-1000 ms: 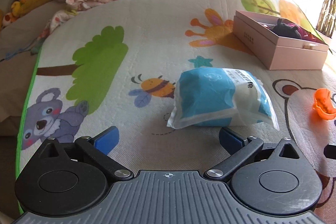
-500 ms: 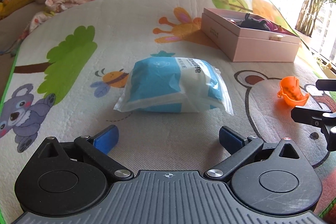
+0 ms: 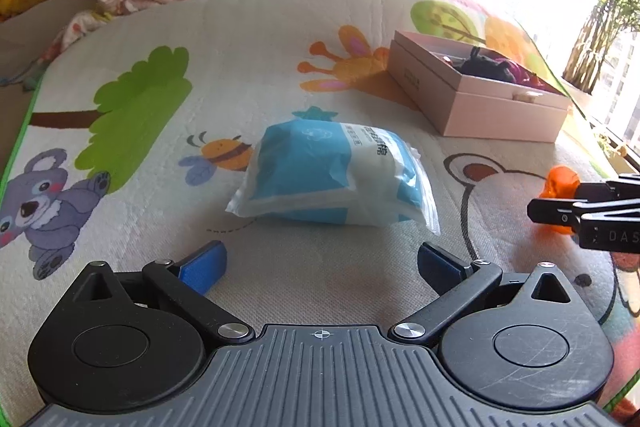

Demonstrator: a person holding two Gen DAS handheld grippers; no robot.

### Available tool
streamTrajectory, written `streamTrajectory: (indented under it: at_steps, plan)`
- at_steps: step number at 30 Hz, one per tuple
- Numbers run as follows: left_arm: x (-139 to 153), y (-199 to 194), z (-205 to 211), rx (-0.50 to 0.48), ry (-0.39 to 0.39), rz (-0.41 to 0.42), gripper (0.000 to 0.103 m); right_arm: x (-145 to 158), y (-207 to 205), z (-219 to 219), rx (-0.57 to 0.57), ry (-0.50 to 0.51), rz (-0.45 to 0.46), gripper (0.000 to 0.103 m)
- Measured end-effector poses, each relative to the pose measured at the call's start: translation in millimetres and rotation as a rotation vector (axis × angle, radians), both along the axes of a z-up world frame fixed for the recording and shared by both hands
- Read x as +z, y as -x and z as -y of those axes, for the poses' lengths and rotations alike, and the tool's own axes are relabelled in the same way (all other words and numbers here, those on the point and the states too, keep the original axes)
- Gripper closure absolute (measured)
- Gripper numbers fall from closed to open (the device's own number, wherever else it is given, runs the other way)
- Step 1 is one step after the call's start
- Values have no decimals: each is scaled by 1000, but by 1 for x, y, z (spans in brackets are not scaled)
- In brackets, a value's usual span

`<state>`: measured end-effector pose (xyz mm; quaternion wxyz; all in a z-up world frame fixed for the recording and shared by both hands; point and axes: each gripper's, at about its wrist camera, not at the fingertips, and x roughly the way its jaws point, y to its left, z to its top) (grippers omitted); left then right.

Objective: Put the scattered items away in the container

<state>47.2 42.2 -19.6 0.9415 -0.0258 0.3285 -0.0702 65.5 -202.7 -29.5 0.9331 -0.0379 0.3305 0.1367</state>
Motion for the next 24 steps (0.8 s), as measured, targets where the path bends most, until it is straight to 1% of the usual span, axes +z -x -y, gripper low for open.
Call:
streamTrajectory:
  at_steps: [1,2,5,8,11,13,15,16,18,21,22,24]
  plan:
    - [5,1,-2,1,21,19,0,2,5,3,0,2,10,49]
    - [12,2,-2,3,24,41,0,3,9,5,-1,4,19,49]
    - [28,-2,5,3,-19,92,0,5,19,12,-7,1,24,49]
    - [37,-14,16,-8,-60,119,0,4,23,15,-14,-13,17,49]
    - [35,-23,31,-36,-122,141,0,3,24,12,-11,-17,17,49]
    - [26,-33,39,-32,-184,120,0,3,25,12,-2,-14,16,49]
    - [17,-42,42,-9,-223,88,0,3,26,11,2,-9,16,49]
    - [12,-46,41,4,-228,76,0,2,26,12,2,-9,15,49]
    - [9,-50,38,10,-207,59,0,2,28,13,-2,-8,19,48]
    - [6,-58,34,9,-176,34,0,0,31,13,2,5,29,37]
    - [5,-60,32,13,-163,27,0,0,32,13,2,8,34,31]
    - [5,-64,29,19,-149,25,0,0,32,12,5,9,42,27]
